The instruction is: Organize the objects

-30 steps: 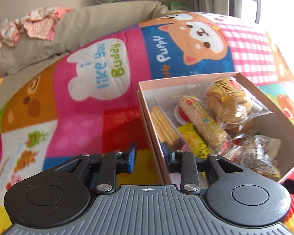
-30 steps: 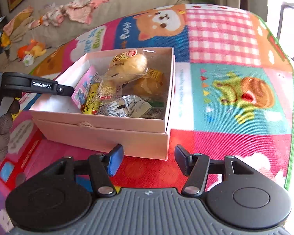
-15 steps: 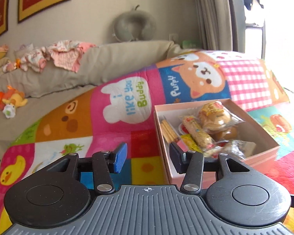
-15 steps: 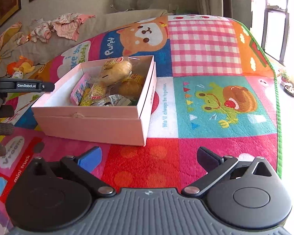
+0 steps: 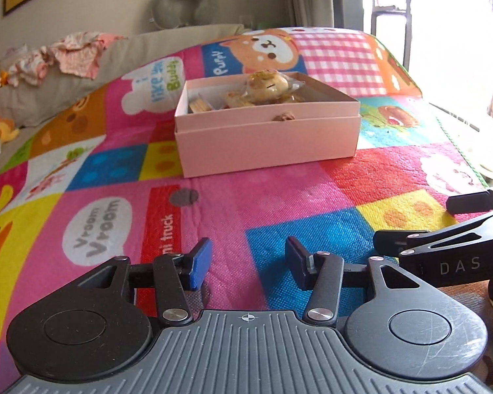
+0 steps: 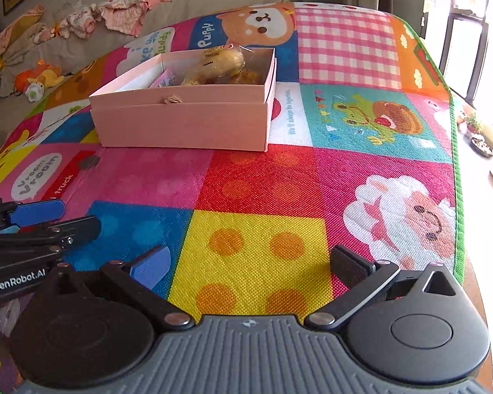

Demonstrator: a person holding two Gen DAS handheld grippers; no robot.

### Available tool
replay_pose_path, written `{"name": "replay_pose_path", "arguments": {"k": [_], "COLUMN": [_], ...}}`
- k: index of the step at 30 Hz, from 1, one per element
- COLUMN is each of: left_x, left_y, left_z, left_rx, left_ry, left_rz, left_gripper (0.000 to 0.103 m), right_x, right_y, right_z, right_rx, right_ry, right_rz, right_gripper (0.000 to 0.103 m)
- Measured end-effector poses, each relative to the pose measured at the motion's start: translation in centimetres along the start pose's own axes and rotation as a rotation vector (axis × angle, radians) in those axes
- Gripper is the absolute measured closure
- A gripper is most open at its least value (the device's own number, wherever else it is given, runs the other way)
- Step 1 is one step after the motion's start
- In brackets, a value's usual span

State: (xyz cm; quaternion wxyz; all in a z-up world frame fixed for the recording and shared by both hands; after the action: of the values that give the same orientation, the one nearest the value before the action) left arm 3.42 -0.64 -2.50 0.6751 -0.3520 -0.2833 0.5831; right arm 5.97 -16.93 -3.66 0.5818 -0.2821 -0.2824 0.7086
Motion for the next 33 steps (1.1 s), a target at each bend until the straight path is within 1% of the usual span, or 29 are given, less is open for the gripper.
{"name": "replay_pose_path", "arguments": {"k": [4,11,15,19,25,28,33], "left_x": [0.7,0.5,0.4,0.5,0.3,0.2,-0.2], "left_y": [0.4,0.5,0.6,0.6,0.8,0.9,1.2], "left_z": [0.3,0.2,0.4,0.4,0.7,0.8,1.1], "left_rx": [-0.004,-0.003,-0.004,-0.004,-0.002,-0.003,0.0], "left_ry": [0.032,0.021,0.025,0.028,0.009,0.014,-0.005], "left_rz": [0.058,0.058,0.062,0.068,0.069,0.075,0.059], "left_gripper": [0.048,0.048,0.048,0.048,0.048,0.048,0.048], "right_x": [0.0,0.5,0.4,0.2,0.3,0.3,0.3], "right_y": [0.3,0.3,0.6,1.0,0.9,1.0,1.0], "right_z": [0.0,-0.1,0.1,0.5,0.5,0.5,0.6], "right_rx": [-0.026,-0.048,-0.056,-0.069,-0.069,-0.069,-0.069], "right_ry": [0.019,0.06,0.057,0.032,0.038,0.038,0.038], "right_rz": [-0.026,-0.045,-0.04,-0.033,-0.027,-0.028,-0.028], "right_gripper": [0.0,0.0,0.0,0.0,0.0,0.0,0.0]}}
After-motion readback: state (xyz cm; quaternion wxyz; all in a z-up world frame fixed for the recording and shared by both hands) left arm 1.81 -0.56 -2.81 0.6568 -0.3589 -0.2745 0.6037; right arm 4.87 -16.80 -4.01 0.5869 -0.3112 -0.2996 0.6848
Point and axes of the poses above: each gripper's, at about its wrist camera, not at the fingertips, and z roughly against the way its jaws point, x to its left, y to its underside, the point moved 3 cm from there along -z, roughly the way its jaws point, and after that the axes turned 7 degrees about y, right-handed, at the moved point
